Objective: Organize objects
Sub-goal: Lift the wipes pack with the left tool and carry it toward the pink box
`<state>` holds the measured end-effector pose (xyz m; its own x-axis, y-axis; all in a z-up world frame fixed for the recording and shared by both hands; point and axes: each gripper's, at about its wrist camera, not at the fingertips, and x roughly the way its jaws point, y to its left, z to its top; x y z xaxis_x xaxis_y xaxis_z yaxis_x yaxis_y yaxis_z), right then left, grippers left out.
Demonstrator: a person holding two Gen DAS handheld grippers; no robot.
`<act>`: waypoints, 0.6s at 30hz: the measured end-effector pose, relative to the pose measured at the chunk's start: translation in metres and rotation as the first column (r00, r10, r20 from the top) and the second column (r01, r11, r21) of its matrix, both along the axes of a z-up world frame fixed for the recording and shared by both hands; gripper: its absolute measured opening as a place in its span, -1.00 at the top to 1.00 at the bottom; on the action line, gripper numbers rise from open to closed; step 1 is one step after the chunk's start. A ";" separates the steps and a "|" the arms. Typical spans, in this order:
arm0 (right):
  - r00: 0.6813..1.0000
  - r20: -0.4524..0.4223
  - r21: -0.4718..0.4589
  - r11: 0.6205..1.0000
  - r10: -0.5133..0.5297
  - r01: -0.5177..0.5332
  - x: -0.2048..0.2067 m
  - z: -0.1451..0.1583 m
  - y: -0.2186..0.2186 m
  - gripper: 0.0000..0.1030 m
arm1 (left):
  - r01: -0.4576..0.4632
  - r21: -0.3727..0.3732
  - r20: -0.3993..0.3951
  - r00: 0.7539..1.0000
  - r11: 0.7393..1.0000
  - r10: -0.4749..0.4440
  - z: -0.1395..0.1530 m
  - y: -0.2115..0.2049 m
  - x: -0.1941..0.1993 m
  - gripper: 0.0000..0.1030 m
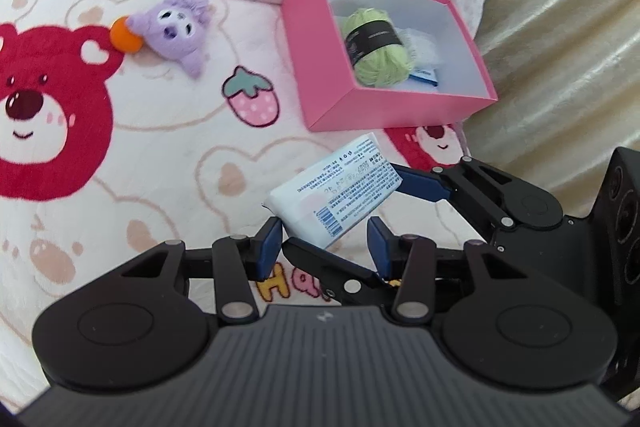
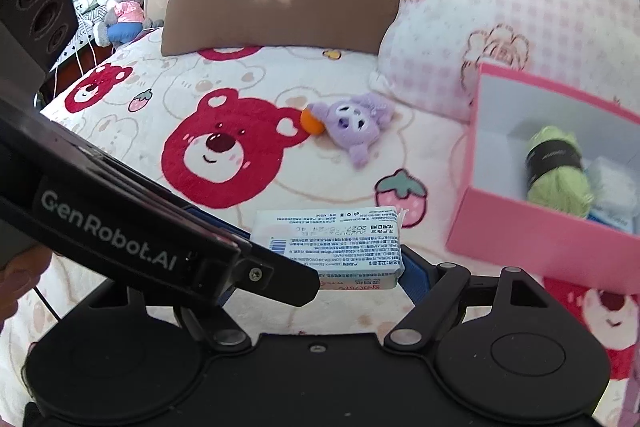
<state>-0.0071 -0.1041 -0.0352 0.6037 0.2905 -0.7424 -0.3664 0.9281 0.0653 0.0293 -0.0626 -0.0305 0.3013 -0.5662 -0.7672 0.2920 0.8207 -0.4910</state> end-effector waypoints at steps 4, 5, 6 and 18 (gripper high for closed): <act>0.999 0.040 -0.019 1.000 -0.005 0.006 -0.005 0.011 -0.005 -0.63 | 0.021 0.001 0.018 1.000 1.000 -0.021 0.012 -0.009 -0.001 0.15; 0.999 0.048 -0.024 1.000 -0.009 0.010 -0.005 0.013 -0.007 -0.62 | 0.025 0.002 0.022 0.999 1.000 -0.025 0.015 -0.011 -0.001 0.15; 0.999 0.053 -0.028 1.000 -0.012 0.013 -0.006 0.016 -0.009 -0.62 | 0.032 0.003 0.025 0.999 0.999 -0.032 0.018 -0.014 0.000 0.15; 0.988 0.138 -0.018 0.997 -0.068 0.072 -0.001 0.048 -0.042 -0.60 | 0.106 0.025 0.058 0.992 0.994 -0.108 0.055 -0.050 0.022 0.15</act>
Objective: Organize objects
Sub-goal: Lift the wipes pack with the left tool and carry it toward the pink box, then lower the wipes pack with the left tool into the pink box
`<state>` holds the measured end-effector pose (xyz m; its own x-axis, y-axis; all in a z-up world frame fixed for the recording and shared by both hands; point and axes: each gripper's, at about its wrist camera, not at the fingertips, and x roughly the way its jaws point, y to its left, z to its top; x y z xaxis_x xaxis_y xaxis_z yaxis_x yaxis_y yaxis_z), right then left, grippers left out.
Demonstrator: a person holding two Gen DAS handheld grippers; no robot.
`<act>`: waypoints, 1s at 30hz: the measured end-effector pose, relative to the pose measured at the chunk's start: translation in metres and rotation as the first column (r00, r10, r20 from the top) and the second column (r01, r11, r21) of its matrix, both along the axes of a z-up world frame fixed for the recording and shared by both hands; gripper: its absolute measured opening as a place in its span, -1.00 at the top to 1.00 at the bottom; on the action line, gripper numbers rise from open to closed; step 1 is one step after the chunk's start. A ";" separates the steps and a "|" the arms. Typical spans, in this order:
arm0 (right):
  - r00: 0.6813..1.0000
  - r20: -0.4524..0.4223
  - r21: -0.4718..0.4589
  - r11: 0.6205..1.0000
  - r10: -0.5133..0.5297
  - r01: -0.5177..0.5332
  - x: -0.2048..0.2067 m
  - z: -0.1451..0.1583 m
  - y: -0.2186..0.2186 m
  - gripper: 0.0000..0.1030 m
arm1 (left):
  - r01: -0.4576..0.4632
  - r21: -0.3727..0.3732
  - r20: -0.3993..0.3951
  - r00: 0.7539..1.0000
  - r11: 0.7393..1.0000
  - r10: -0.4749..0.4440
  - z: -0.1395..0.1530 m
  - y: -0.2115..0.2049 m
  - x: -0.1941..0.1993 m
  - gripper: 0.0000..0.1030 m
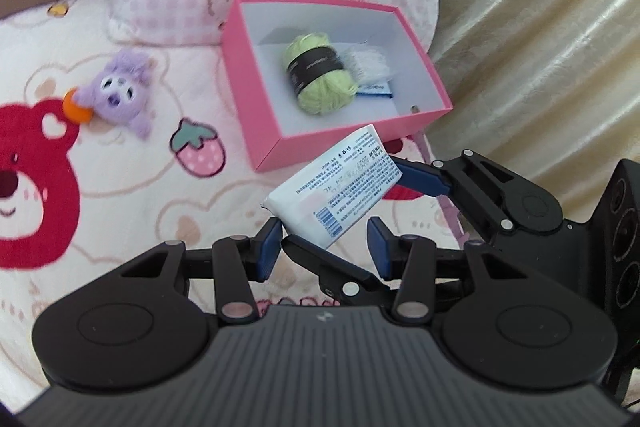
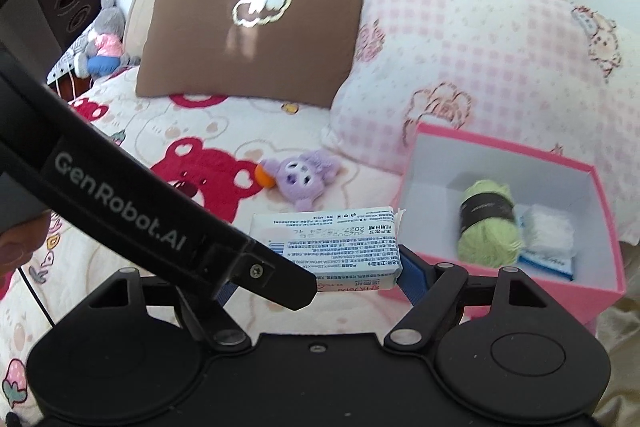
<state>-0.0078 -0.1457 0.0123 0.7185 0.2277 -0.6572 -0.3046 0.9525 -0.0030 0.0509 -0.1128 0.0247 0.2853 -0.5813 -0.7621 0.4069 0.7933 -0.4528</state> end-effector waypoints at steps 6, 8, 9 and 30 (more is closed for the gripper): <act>1.000 -0.003 0.001 1.000 -0.021 0.021 0.011 0.005 -0.016 -0.60 | 0.021 0.014 0.017 1.000 1.000 -0.021 0.006 -0.021 0.010 0.15; 1.000 -0.003 -0.004 1.000 -0.023 0.023 0.014 0.005 -0.020 -0.60 | 0.025 0.016 0.013 1.000 1.000 -0.025 0.005 -0.026 0.014 0.15; 1.000 -0.002 -0.005 1.000 -0.021 0.021 0.016 0.005 -0.021 -0.60 | 0.022 0.016 0.012 1.000 1.000 -0.022 0.005 -0.028 0.016 0.15; 0.998 -0.021 -0.060 0.997 0.056 -0.057 0.052 -0.005 -0.061 -0.60 | 0.079 0.047 -0.046 0.996 0.996 -0.077 -0.015 -0.070 0.080 0.14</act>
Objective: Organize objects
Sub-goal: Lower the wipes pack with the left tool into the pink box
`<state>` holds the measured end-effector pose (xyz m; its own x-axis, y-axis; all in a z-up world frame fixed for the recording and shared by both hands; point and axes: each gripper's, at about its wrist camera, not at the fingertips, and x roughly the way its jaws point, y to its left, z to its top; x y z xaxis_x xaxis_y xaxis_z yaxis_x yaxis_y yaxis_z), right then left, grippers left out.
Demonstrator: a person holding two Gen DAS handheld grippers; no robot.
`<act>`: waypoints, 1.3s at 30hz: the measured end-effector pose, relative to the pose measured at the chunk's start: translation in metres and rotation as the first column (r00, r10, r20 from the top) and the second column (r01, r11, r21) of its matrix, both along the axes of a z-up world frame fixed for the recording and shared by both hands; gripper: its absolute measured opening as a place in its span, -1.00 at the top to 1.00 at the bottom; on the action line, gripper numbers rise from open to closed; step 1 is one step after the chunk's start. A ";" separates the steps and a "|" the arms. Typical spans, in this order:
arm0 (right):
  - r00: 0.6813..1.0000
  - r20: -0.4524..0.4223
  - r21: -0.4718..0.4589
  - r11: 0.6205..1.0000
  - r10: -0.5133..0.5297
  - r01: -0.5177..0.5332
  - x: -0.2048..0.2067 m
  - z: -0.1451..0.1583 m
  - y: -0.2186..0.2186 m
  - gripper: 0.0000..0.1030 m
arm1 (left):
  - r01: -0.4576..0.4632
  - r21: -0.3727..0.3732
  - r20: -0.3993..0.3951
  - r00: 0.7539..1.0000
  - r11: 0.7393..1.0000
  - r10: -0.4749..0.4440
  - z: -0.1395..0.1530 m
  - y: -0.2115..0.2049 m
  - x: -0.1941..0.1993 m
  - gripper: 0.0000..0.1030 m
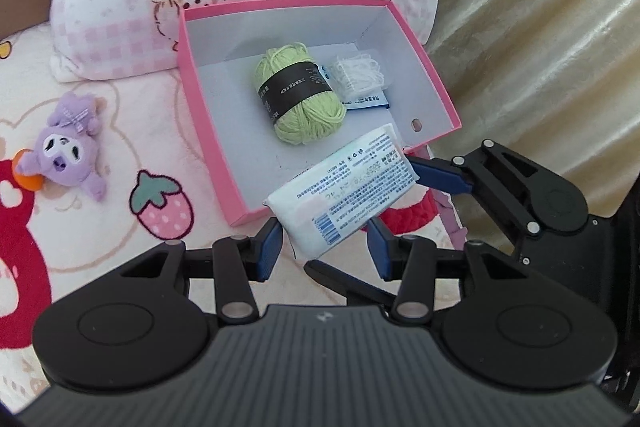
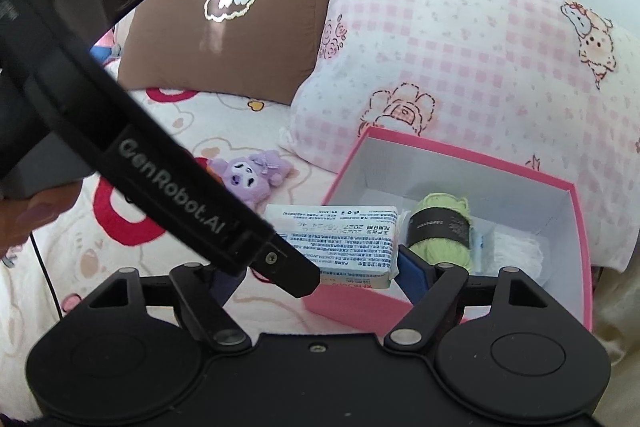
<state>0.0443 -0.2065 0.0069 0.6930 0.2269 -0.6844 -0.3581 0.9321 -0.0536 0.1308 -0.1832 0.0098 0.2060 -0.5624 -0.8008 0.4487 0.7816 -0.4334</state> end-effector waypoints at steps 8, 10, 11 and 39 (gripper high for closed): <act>0.997 -0.046 -0.031 0.997 0.062 -0.064 0.028 -0.014 -0.022 -0.60 | 0.015 0.030 -0.011 1.000 0.999 -0.015 -0.011 -0.020 0.032 0.14; 0.996 -0.060 -0.019 0.998 0.063 -0.064 0.035 -0.016 -0.029 -0.60 | 0.023 0.035 -0.011 1.000 0.999 -0.023 -0.015 -0.025 0.041 0.13; 0.996 -0.067 -0.011 0.998 0.063 -0.063 0.040 -0.018 -0.032 -0.59 | 0.026 0.041 -0.013 1.000 0.999 -0.026 -0.017 -0.027 0.045 0.13; 0.910 -0.404 0.152 0.974 -0.096 0.171 0.128 -0.093 -0.064 0.13 | 0.053 0.335 -0.013 0.999 0.941 -0.051 -0.063 -0.085 0.117 0.11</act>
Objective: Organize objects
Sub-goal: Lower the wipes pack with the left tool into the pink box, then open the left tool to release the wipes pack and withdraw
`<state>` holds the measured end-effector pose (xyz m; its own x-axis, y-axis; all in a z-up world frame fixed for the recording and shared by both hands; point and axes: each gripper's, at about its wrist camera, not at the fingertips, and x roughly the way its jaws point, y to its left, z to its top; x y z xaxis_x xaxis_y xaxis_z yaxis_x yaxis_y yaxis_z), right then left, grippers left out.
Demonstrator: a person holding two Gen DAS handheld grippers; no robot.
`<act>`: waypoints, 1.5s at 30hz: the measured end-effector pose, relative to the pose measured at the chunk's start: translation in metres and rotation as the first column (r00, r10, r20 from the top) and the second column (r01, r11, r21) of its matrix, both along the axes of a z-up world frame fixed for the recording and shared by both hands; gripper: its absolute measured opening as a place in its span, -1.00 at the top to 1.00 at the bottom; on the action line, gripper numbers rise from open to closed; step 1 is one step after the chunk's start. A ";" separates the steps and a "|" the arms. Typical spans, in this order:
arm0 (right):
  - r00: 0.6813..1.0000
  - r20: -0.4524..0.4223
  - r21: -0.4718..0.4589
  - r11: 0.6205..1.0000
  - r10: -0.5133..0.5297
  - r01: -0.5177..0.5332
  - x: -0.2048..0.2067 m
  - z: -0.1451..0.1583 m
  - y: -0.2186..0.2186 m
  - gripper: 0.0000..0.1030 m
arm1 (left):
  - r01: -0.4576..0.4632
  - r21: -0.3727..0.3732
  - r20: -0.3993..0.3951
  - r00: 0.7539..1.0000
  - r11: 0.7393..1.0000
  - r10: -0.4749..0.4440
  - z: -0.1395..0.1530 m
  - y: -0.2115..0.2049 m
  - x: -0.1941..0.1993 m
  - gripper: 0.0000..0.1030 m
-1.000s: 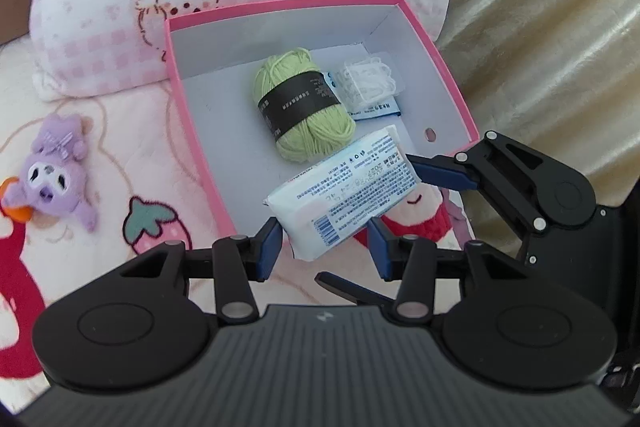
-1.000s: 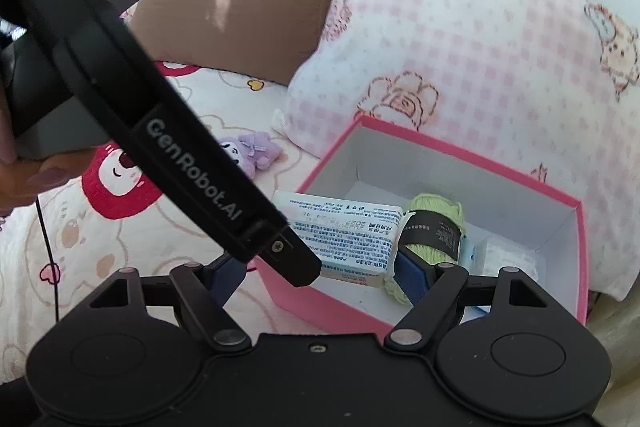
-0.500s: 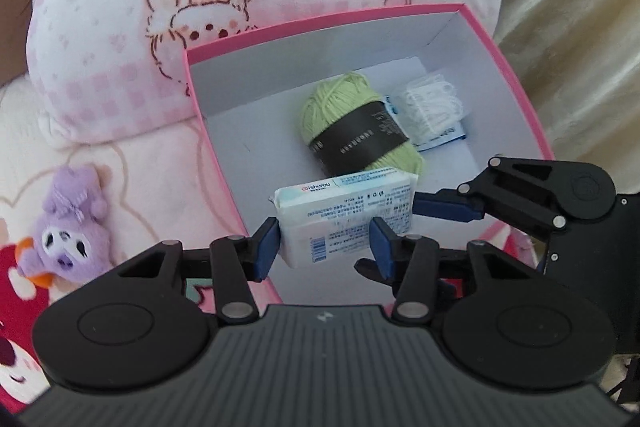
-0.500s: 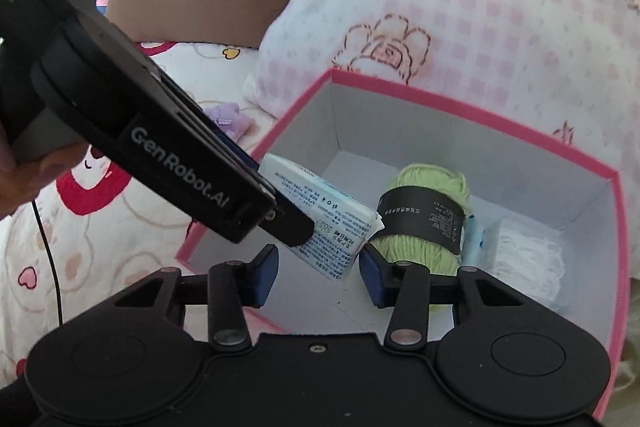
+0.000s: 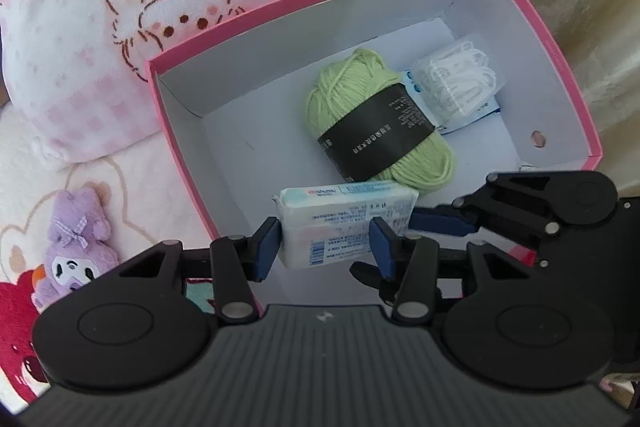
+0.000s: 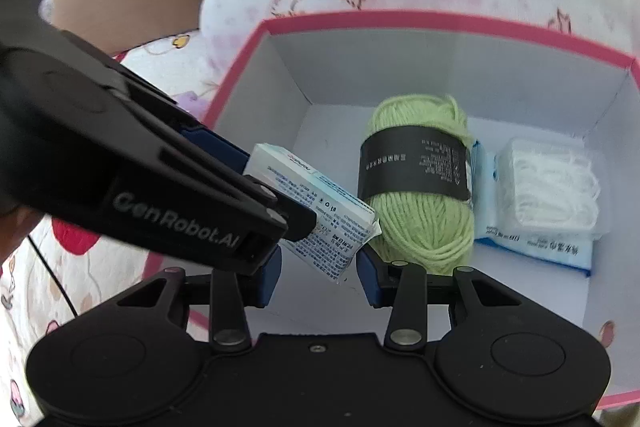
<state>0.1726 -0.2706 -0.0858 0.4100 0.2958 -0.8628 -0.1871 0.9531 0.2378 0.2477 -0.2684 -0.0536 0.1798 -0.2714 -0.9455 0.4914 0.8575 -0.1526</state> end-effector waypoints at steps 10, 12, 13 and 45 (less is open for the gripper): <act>0.992 -0.076 0.058 0.993 -0.098 0.103 0.013 -0.018 0.005 0.14 | -0.046 0.044 0.048 0.998 0.998 0.044 -0.002 -0.004 0.008 0.07; 0.992 -0.052 -0.011 0.993 -0.117 0.117 0.013 -0.021 0.008 0.15 | -0.048 0.040 0.070 0.997 0.998 0.045 -0.002 -0.004 0.008 0.06; 0.992 -0.037 -0.039 0.992 -0.123 0.122 0.013 -0.021 0.009 0.15 | -0.053 0.042 0.075 0.996 0.998 0.050 -0.001 -0.002 0.008 0.09; 0.970 0.229 -0.186 0.982 0.081 -0.038 -0.104 0.104 0.044 0.08 | -0.052 -0.177 0.163 0.983 0.983 0.081 0.101 0.080 -0.104 0.08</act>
<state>0.0688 -0.2265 0.0178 0.5939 0.1751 -0.7852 -0.2744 0.9616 0.0068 0.1440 -0.1887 0.0472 0.3558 -0.4091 -0.8403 0.4656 0.8572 -0.2202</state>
